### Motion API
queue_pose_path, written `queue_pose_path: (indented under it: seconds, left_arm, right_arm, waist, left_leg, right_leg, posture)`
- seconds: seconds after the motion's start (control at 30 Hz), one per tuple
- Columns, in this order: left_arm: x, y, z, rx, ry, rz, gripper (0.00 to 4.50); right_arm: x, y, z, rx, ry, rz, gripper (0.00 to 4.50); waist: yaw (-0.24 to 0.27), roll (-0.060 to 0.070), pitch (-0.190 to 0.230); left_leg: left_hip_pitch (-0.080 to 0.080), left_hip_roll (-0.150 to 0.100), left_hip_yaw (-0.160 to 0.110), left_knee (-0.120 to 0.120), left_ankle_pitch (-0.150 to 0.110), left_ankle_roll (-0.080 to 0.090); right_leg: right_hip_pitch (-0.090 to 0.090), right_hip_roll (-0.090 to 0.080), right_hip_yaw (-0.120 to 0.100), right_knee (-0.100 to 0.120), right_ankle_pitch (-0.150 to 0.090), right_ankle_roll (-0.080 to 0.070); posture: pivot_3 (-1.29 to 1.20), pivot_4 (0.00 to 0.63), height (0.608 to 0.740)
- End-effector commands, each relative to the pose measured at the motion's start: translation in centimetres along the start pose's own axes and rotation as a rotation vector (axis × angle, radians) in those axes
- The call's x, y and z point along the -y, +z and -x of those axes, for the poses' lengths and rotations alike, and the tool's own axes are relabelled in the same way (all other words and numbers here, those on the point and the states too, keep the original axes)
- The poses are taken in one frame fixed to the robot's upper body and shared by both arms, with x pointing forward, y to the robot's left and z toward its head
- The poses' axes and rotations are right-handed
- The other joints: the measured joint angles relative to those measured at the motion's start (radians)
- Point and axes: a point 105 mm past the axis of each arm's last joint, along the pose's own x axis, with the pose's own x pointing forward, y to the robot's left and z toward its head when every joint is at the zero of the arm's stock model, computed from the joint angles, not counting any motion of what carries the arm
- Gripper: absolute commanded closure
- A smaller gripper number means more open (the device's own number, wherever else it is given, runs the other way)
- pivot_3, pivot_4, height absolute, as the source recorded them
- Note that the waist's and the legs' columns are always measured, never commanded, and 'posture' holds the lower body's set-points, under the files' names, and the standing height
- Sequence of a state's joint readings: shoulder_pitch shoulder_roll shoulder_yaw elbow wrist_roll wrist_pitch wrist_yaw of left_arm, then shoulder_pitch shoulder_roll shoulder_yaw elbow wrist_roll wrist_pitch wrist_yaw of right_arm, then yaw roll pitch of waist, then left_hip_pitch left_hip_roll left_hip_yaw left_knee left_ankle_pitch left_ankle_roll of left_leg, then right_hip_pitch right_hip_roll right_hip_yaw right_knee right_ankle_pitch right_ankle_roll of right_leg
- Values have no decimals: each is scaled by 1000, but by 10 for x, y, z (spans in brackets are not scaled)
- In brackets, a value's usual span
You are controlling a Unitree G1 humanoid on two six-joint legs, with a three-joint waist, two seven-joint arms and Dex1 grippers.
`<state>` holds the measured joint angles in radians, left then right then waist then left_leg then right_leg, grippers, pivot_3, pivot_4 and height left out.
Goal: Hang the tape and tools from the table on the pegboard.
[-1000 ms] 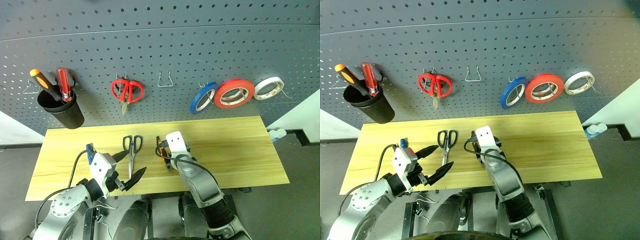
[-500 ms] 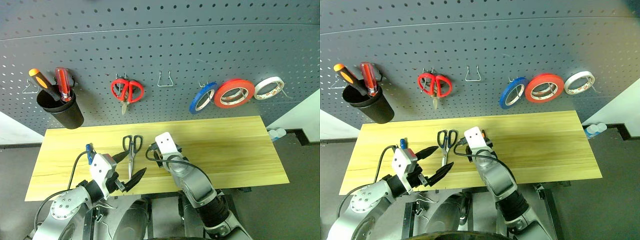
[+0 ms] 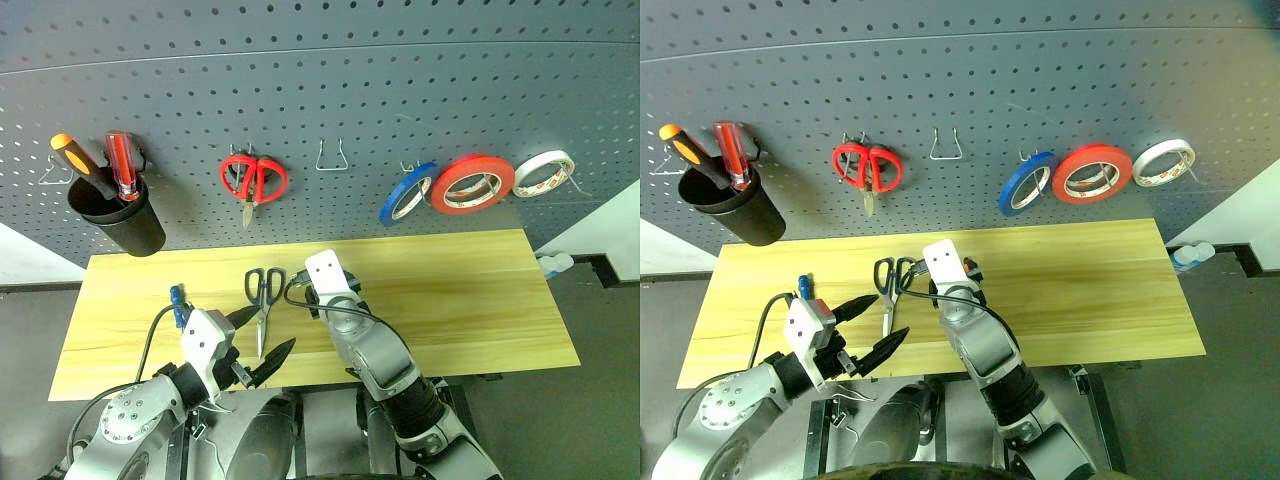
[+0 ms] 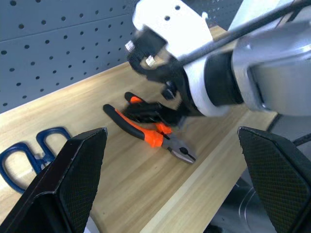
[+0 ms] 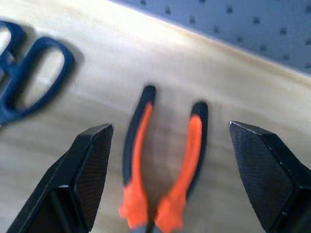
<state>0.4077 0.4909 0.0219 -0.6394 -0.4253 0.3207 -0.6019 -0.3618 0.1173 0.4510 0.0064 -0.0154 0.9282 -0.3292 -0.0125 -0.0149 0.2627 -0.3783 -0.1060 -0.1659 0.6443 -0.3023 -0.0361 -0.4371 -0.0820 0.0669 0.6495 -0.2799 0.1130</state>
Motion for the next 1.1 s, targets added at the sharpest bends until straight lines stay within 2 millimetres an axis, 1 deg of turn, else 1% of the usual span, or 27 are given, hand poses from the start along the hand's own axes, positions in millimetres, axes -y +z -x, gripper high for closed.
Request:
queue_pose_path:
  seconds: [0.03,0.1,0.23,0.4,0.57,0.9,1.1]
  left_arm:
    - [4,8,3,19,-10,-14,0]
    - [4,7,4,15,-11,-13,0]
    - [5,8,3,14,-14,-11,0]
    - [6,7,3,10,-18,-6,0]
    - [6,6,3,9,-21,-4,0]
    - [7,8,3,12,-24,-7,0]
    - [8,10,3,14,-25,-7,0]
  right_arm:
    - [-48,11,13,-10,115,-151,541]
    - [-51,11,12,-18,119,-155,541]
    - [-56,7,15,-39,135,-164,541]
    - [-61,0,17,-82,166,-180,541]
    - [-69,2,22,-100,227,-194,541]
    - [-68,-4,20,-137,225,-217,541]
    - [-55,-7,8,-144,184,-221,541]
  waist:
    - [0,0,4]
    - [-3,1,5]
    - [-4,2,7]
    - [-4,3,9]
    - [-4,3,10]
    - [-4,5,12]
    - [-5,4,13]
  left_leg:
    - [-2,0,0,0,0,0]
    - [-7,0,0,1,2,-3]
    - [-11,1,0,1,2,-4]
    - [-11,1,0,1,2,-4]
    - [-11,1,0,1,2,-4]
    - [-11,1,0,1,2,-3]
    - [-11,1,0,1,2,-3]
  right_leg:
    - [-1,0,0,0,0,0]
    - [-7,0,0,1,0,0]
    - [-11,0,0,2,0,0]
    - [-11,0,0,2,0,0]
    - [-11,0,0,2,0,0]
    - [-11,0,0,2,0,0]
    - [-12,0,0,2,0,0]
  posture:
    - [110,318,720]
    - [109,321,720]
    - [106,323,720]
    - [106,323,720]
    - [99,321,720]
    - [104,328,720]
    - [106,328,720]
